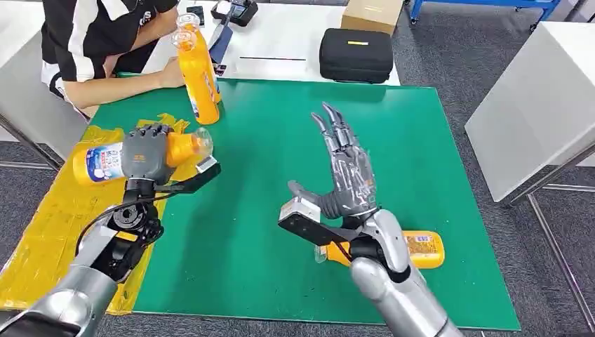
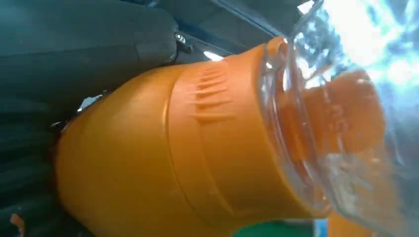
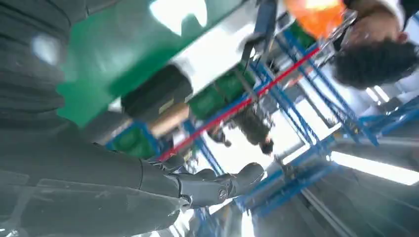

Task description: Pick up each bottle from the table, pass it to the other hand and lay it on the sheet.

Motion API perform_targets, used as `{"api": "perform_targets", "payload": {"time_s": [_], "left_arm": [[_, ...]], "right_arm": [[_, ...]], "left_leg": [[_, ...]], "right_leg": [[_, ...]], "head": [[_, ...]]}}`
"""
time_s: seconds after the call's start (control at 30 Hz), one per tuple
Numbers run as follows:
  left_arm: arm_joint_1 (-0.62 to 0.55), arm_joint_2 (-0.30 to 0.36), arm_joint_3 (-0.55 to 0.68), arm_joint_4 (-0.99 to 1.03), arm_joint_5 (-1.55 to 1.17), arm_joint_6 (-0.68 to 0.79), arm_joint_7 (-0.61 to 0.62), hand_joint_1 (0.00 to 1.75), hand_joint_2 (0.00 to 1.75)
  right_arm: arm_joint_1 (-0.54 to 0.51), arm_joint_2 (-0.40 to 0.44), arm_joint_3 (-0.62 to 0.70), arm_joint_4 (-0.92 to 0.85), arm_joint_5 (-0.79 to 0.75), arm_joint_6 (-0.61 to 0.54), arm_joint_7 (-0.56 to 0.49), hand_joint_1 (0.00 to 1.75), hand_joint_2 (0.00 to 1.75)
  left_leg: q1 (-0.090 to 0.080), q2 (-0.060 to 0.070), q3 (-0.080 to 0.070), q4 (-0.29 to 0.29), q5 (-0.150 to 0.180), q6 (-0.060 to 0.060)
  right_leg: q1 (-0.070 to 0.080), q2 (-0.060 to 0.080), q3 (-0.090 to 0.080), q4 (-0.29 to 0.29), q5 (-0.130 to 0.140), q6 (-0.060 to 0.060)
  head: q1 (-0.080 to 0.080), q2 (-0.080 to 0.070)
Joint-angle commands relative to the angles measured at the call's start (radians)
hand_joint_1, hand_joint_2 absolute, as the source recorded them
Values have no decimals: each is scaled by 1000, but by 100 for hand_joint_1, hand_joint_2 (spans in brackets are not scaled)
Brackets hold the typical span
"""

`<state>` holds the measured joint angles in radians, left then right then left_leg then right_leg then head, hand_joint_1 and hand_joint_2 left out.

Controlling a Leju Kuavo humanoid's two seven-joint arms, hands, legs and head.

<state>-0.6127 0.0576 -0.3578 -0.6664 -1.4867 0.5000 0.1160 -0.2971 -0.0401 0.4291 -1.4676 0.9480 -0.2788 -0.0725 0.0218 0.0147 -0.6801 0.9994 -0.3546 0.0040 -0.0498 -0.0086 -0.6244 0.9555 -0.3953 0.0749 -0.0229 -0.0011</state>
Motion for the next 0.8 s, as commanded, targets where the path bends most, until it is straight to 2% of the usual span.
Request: {"api": "perform_targets", "payload": {"time_s": [0.03,0.07,0.1,0.23,0.27,0.3,0.33,0.37,0.4,0.43,0.5,0.53,0.6,0.63,0.7,0.77,0.8], "left_arm": [[-67,41,-17,227,-75,-175,-55,175,175],[-71,39,-3,257,-81,-236,-68,175,175],[-65,44,-6,247,-77,-252,-71,175,175],[-61,46,-3,258,-80,-247,-72,175,175],[-64,42,7,268,-78,-285,-80,175,175],[-62,43,11,270,-80,-297,-82,117,175],[-54,42,18,270,-84,-294,-69,0,175],[-49,35,39,274,-72,-301,-58,0,175],[-49,29,44,278,-70,-312,-55,0,0],[-43,21,60,272,-61,-311,-56,0,0],[-35,10,87,259,-42,-317,-59,0,0],[-30,5,101,253,-28,-319,-67,0,0],[-5,-21,201,201,99,-309,-173,0,0],[-8,-24,200,197,99,-313,-173,0,0],[25,-47,264,114,216,-320,-274,0,0],[53,-58,272,32,269,-350,-299,0,0],[76,-64,273,-32,324,-374,-328,0,0]], "right_arm": [[22,-124,-19,-88,84,114,47,0,175],[31,-142,-19,-94,104,167,58,0,175],[36,-144,-20,-100,110,181,61,0,175],[49,-154,-26,-108,112,188,61,0,175],[52,-165,-19,-118,127,235,73,0,175],[57,-172,-20,-121,123,256,75,0,175],[76,-188,-33,-134,111,294,77,0,175],[93,-208,-40,-145,117,322,89,0,175],[108,-225,-46,-152,119,335,91,0,175],[133,-257,-54,-160,113,377,95,0,175],[180,-296,-73,-176,102,408,92,0,175],[202,-310,-80,-180,99,415,89,0,175],[261,-311,-122,-207,97,412,85,0,175],[274,-315,-125,-208,98,411,85,0,175],[297,-329,-142,-224,91,444,88,0,175],[314,-340,-163,-222,86,455,82,0,175],[326,-340,-178,-224,85,461,80,0,175]], "left_leg": [[0,-1,7,0,-3,1],[0,-3,10,1,-5,1],[0,-2,5,0,-3,1],[0,-2,9,1,-5,1],[1,-2,6,1,-3,0],[1,-2,8,2,-5,1],[0,-1,4,0,-2,0],[0,-1,6,1,-3,1],[0,-2,9,1,-5,1],[0,-3,5,0,-3,1],[0,-5,8,1,-4,1],[0,-5,5,0,-2,1],[1,-8,9,1,-5,1],[0,-7,6,0,-3,1],[0,-7,8,2,-5,1],[0,-7,9,3,-7,2],[0,-5,4,1,-4,0]], "right_leg": [[1,0,7,0,-3,-5],[1,-1,10,1,-5,-7],[1,0,6,0,-2,-5],[1,0,9,1,-5,-7],[1,0,6,1,-3,-5],[1,0,9,2,-5,-7],[1,0,4,0,-2,-4],[1,0,6,0,-3,-5],[1,0,10,1,-5,-7],[1,-1,6,0,-3,-4],[1,-4,10,0,-5,-6],[1,-4,6,-1,-3,-4],[1,-6,13,0,-7,-6],[1,-6,8,-1,-5,-5],[1,-5,11,0,-6,-6],[1,-5,12,2,-8,-8],[1,-3,6,0,-4,-5]], "head": [[0,0],[0,0],[0,0],[0,0],[0,0],[0,0],[0,0],[0,0],[0,0],[0,0],[0,0],[0,0],[0,0],[0,0],[0,0],[0,0],[0,0]]}}
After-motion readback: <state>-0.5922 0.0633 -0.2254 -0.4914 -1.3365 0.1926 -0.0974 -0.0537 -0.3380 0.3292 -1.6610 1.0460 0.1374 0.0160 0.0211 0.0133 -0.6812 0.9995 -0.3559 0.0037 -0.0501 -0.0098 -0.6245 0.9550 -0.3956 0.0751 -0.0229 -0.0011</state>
